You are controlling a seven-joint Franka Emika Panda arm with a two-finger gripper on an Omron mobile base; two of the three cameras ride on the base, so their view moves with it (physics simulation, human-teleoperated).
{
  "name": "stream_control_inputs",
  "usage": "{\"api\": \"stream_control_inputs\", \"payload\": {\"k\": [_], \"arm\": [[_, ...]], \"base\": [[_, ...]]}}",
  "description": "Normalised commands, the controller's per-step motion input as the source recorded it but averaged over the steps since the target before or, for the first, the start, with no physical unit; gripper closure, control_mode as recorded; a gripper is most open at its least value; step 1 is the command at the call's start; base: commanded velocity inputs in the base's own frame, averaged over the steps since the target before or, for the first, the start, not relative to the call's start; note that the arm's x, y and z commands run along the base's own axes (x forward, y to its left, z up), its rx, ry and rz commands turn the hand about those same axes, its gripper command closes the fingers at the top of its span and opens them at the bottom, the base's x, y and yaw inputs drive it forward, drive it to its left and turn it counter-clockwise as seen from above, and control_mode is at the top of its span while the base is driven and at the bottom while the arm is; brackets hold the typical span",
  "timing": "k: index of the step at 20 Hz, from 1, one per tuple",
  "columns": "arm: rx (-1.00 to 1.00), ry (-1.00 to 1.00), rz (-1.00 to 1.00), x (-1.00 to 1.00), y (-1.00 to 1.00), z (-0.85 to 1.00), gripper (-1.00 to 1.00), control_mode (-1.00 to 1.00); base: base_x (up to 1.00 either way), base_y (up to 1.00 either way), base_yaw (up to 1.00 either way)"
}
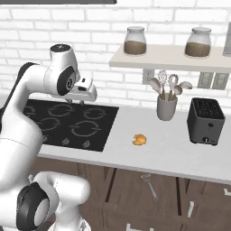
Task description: Pick the peeler from the drawer and place it on the counter.
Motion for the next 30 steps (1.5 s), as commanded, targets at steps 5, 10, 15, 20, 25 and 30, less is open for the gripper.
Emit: {"api": "stream_control_inputs", "payload": {"k": [5, 10, 15, 20, 25, 30], "arm": [[0.06, -0.01, -0.03, -0.27, -0.49, -0.13, -1.0, -1.0], [0.03, 0.0, -0.05, -0.37, -0.54, -0.27, -1.0, -1.0], [0.0, 0.0, -0.03, -0.37, -0.37, -0.36, -1.0, -1.0], [-0.01, 0.0, 0.0, -0.29, -0.45, -0.45, -1.0, -1.0], [-0.07, 0.0, 0.0, -0.06, -0.53, -0.31, -1.0, -1.0], [-0.13, 0.0, 0.0, 0.0, -0.52, -0.24, -1.0, -1.0]], "base": [[0.0, 0.0, 0.0], [0.0, 0.0, 0.0], [0.0, 0.0, 0.0], [0.0, 0.0, 0.0], [0.0, 0.0, 0.0], [0.0, 0.0, 0.0]]}}
